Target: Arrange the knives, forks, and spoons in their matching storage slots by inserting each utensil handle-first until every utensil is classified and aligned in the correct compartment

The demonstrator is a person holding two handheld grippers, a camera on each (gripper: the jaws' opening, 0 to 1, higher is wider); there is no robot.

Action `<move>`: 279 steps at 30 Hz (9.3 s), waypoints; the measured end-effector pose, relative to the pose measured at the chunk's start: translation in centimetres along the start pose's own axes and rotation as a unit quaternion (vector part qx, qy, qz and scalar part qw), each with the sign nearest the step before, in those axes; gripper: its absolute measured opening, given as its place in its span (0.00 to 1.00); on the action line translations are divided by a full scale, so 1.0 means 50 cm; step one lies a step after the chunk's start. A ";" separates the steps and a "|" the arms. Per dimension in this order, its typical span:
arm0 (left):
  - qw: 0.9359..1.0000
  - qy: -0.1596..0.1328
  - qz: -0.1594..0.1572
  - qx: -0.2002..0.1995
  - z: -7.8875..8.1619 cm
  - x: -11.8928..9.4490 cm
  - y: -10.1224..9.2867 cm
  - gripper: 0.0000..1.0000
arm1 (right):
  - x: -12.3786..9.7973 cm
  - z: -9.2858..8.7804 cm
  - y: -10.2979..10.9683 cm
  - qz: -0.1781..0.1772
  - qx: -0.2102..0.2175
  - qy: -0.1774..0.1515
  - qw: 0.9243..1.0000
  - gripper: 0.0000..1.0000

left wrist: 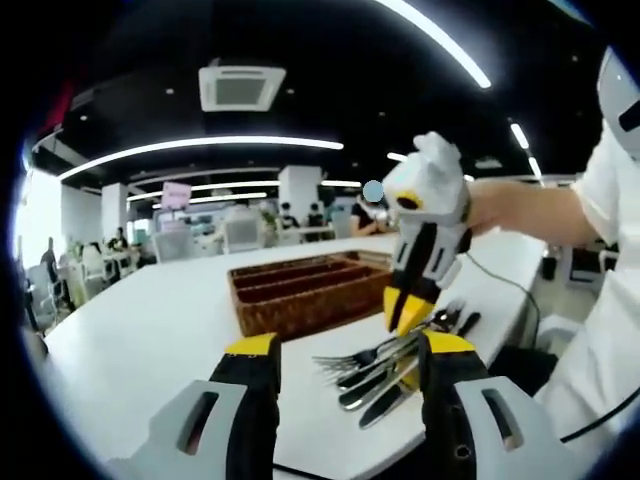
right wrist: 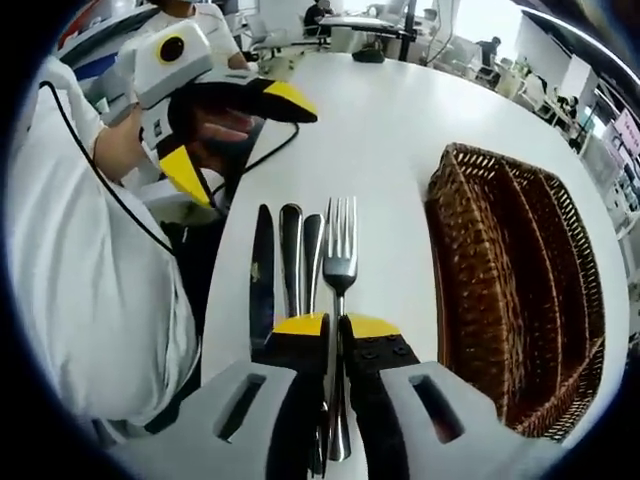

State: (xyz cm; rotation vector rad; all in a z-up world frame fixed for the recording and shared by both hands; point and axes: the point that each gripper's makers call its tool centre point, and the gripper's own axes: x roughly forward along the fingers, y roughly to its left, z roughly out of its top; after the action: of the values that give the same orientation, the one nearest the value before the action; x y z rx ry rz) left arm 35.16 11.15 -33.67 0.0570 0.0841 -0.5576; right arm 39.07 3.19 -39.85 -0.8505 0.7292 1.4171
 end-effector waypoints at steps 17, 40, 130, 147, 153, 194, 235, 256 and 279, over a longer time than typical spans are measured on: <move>1.000 -0.009 0.001 -0.003 0.004 0.002 -0.002 0.56 | 0.019 -0.019 -0.007 0.006 -0.010 0.038 0.999 0.07; 1.000 -0.009 0.003 0.003 0.013 -0.005 0.000 0.56 | 0.016 -0.003 -0.029 0.007 -0.020 0.024 0.999 0.03; 0.999 0.040 -0.004 0.021 0.008 0.043 -0.013 0.73 | -0.024 0.047 -0.418 -0.057 -0.051 0.136 0.988 0.02; 0.999 0.043 -0.005 0.015 0.003 0.046 -0.006 0.73 | 0.032 0.013 -0.471 -0.043 -0.047 0.158 0.985 0.02; 0.999 0.042 -0.007 0.012 0.005 0.051 -0.005 0.73 | 0.036 0.003 -0.478 -0.042 -0.045 0.164 0.985 0.02; 0.999 0.045 -0.008 0.016 0.001 0.040 -0.004 0.72 | 0.046 -0.004 -0.484 -0.044 -0.062 0.179 0.981 0.05; 0.998 0.054 -0.008 0.031 -0.002 0.038 -0.018 0.70 | -0.084 0.031 -0.370 -0.093 0.062 -0.085 0.990 0.20; 0.997 0.059 -0.015 0.049 0.011 0.060 -0.026 0.70 | -0.166 0.024 -0.237 -0.149 0.085 -0.235 0.957 0.31; 0.984 0.104 -0.074 0.124 0.026 0.111 -0.051 0.61 | -0.270 -0.078 -0.088 -0.204 0.125 -0.305 0.922 0.40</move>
State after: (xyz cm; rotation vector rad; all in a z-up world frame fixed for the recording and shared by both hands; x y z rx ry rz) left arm 38.59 5.96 -33.01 0.3543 0.2226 -0.7083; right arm 43.15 -7.12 -30.16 -0.2954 0.2217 1.0877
